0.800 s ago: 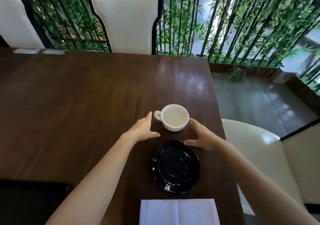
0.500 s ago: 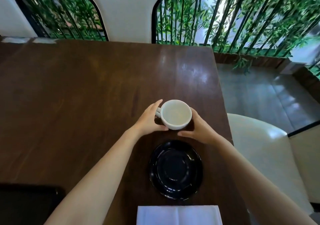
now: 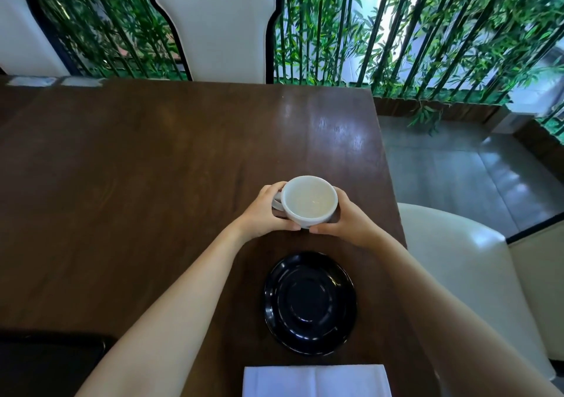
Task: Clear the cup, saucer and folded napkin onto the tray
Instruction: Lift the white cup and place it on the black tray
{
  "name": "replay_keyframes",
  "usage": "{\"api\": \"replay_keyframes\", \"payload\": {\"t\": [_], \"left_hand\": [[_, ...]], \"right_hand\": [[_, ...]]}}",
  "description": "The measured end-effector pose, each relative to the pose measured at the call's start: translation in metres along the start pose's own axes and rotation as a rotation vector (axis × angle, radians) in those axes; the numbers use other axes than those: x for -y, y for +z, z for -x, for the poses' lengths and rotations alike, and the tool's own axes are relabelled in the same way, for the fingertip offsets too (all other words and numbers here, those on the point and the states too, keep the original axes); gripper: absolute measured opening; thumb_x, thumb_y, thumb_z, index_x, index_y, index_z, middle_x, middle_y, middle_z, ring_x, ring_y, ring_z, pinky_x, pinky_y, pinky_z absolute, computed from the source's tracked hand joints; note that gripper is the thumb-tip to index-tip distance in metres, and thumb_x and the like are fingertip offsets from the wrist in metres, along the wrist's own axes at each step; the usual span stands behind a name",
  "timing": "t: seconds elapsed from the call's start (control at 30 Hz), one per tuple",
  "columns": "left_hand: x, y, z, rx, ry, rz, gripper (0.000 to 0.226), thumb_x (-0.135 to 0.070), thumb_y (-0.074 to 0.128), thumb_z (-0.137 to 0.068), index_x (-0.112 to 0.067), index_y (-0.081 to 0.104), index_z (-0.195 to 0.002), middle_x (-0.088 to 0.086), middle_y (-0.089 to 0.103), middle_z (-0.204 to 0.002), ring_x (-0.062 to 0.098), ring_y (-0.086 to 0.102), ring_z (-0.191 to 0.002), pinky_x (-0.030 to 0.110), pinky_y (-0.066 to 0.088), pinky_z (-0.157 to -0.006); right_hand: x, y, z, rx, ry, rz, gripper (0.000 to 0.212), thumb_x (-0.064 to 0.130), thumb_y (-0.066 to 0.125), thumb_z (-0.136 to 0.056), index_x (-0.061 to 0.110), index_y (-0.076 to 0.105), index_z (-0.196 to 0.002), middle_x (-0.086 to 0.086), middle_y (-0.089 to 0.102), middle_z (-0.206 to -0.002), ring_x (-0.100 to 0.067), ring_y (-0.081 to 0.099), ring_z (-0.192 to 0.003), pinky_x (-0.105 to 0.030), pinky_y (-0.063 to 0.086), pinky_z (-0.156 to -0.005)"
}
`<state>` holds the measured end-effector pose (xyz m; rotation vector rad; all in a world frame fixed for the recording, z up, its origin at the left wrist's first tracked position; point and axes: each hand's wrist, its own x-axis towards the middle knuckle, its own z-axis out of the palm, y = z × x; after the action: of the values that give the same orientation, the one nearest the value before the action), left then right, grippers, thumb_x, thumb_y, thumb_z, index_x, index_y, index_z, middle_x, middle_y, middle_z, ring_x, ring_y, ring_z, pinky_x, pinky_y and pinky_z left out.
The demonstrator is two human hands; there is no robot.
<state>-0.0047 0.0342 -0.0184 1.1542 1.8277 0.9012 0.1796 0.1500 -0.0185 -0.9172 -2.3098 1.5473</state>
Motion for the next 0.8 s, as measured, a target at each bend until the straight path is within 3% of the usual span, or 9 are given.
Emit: {"api": "replay_keyframes", "payload": {"t": [0.17, 0.3, 0.43, 0.6, 0.7, 0.8], "left_hand": [[-0.032, -0.019, 0.012, -0.033, 0.080, 0.003, 0.087, -0.032, 0.086, -0.061, -0.035, 0.035, -0.133, -0.008, 0.033, -0.134, 0.000, 0.045, -0.108, 0.015, 0.039, -0.089], [-0.066, -0.042, 0.026, -0.074, 0.142, -0.024, 0.084, -0.034, 0.086, -0.061, -0.039, 0.036, -0.128, -0.013, 0.033, -0.127, -0.011, 0.042, -0.101, 0.001, 0.033, -0.074], [-0.100, -0.068, 0.050, -0.124, 0.201, -0.030, 0.085, -0.032, 0.085, -0.061, -0.034, 0.037, -0.131, -0.009, 0.035, -0.133, -0.005, 0.044, -0.102, 0.004, 0.032, -0.073], [-0.137, -0.104, 0.094, -0.227, 0.288, -0.007, 0.087, -0.028, 0.087, -0.059, -0.031, 0.040, -0.132, -0.003, 0.039, -0.139, 0.006, 0.043, -0.115, 0.015, 0.034, -0.085], [-0.151, -0.124, 0.127, -0.287, 0.339, -0.001, 0.081, -0.028, 0.087, -0.058, -0.040, 0.042, -0.124, -0.005, 0.043, -0.134, -0.004, 0.045, -0.108, 0.012, 0.036, -0.082], [-0.156, -0.146, 0.162, -0.371, 0.365, 0.001, 0.082, -0.029, 0.088, -0.057, -0.040, 0.043, -0.124, -0.006, 0.044, -0.132, 0.004, 0.045, -0.114, 0.021, 0.037, -0.089]], "right_hand": [[0.032, -0.014, 0.006, -0.033, -0.059, 0.003, 0.090, 0.025, 0.085, -0.063, 0.022, 0.031, -0.136, 0.008, 0.044, -0.131, -0.009, 0.045, -0.121, -0.021, 0.041, -0.096], [0.071, -0.026, 0.014, -0.061, -0.138, 0.021, 0.085, 0.026, 0.084, -0.064, 0.025, 0.034, -0.132, 0.007, 0.045, -0.131, -0.009, 0.046, -0.120, -0.024, 0.041, -0.097], [0.117, -0.035, 0.024, -0.086, -0.222, 0.045, 0.090, 0.028, 0.084, -0.063, 0.022, 0.033, -0.137, 0.005, 0.046, -0.134, -0.011, 0.047, -0.122, -0.027, 0.042, -0.101], [0.179, -0.033, 0.044, -0.123, -0.339, 0.054, 0.090, 0.026, 0.085, -0.062, 0.025, 0.034, -0.136, 0.011, 0.048, -0.128, -0.010, 0.047, -0.122, -0.023, 0.041, -0.099], [0.215, -0.024, 0.057, -0.126, -0.388, 0.036, 0.089, 0.028, 0.085, -0.061, 0.029, 0.035, -0.134, 0.013, 0.051, -0.127, -0.010, 0.049, -0.121, -0.033, 0.042, -0.105], [0.248, -0.007, 0.070, -0.095, -0.440, -0.013, 0.087, 0.025, 0.085, -0.061, 0.028, 0.037, -0.134, 0.005, 0.053, -0.132, -0.012, 0.051, -0.123, -0.041, 0.041, -0.107]]}}
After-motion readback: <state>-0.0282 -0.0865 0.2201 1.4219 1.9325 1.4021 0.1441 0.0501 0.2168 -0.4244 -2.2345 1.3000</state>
